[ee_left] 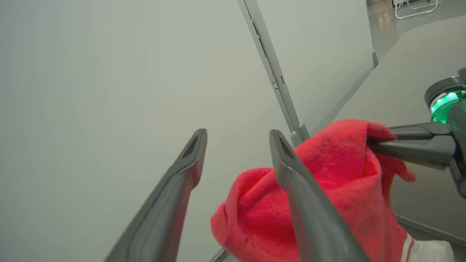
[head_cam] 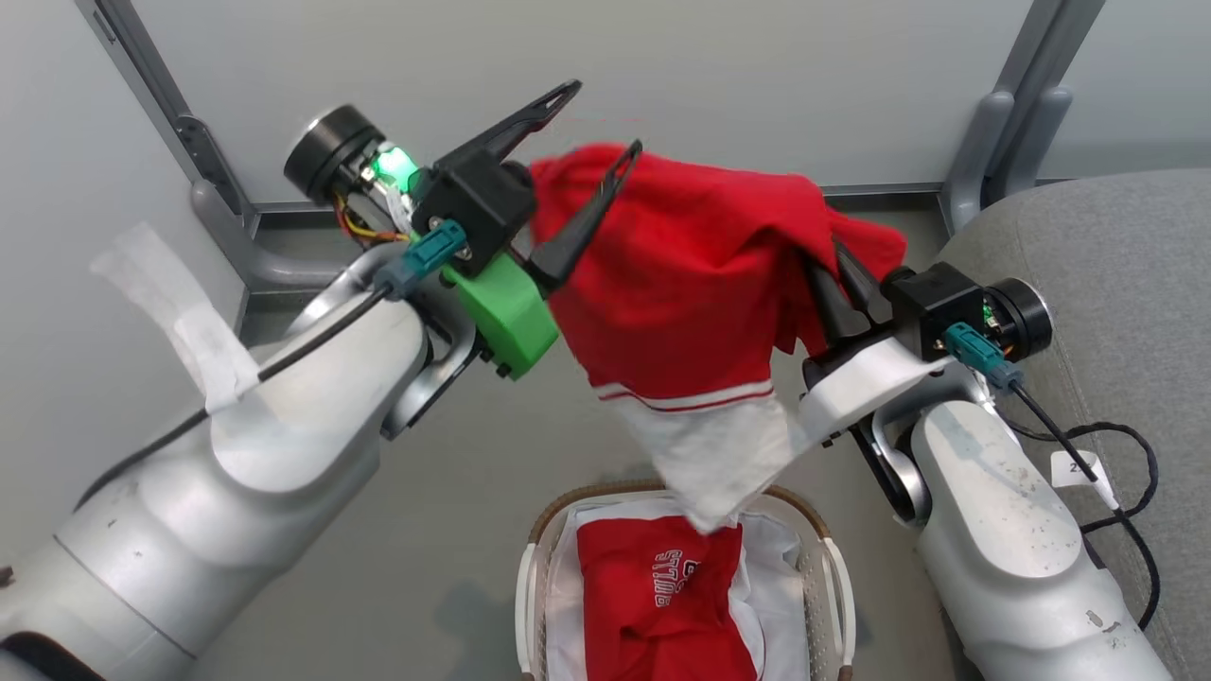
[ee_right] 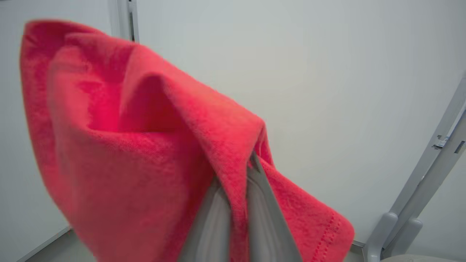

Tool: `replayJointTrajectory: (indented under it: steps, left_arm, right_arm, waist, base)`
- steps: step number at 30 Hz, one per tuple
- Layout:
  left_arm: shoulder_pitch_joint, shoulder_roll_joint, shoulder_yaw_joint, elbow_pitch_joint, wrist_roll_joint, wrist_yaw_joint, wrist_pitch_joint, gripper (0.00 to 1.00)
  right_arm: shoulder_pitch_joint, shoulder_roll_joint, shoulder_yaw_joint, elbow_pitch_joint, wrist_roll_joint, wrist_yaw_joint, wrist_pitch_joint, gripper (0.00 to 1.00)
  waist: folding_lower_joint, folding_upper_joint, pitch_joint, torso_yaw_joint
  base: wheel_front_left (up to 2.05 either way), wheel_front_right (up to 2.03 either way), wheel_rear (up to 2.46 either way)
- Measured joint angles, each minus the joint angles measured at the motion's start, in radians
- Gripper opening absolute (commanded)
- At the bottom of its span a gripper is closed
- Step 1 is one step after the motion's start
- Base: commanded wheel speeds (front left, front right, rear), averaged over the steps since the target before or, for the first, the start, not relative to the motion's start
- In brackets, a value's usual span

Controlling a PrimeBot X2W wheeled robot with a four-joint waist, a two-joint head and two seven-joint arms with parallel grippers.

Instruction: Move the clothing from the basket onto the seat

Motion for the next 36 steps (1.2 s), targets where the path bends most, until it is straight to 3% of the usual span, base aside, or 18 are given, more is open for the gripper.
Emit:
replayJointTrajectory:
  steps: [9,15,23,36]
  left_arm:
    - [0.247,-0.021,0.045,0.059,-0.077,0.037,-0.079,1.0]
    - [0.402,-0.06,0.145,0.016,-0.042,0.043,-0.087,1.0]
    - [0.574,-0.115,0.257,0.021,0.034,-0.021,-0.086,1.0]
    - [0.645,-0.19,0.361,0.054,0.142,-0.079,-0.086,1.0]
  right_arm:
    - [0.025,0.0,-0.088,-0.004,-0.037,0.0,0.0,0.0]
    - [0.053,0.0,-0.135,-0.002,-0.064,0.0,0.0,0.0]
    - [0.072,0.0,-0.146,-0.001,-0.07,0.0,0.0,0.0]
    - [0.085,0.0,-0.165,-0.009,-0.079,0.0,0.0,0.0]
  waist:
    - [0.0,0.0,-0.016,-0.005]
    - [0.0,0.0,-0.02,-0.011]
    - [0.0,0.0,-0.023,-0.026]
    - [0.0,0.0,-0.017,-0.043]
  base:
    - [0.0,0.0,0.0]
    - [0.0,0.0,0.0]
    - [0.0,0.0,0.0]
    - [0.0,0.0,0.0]
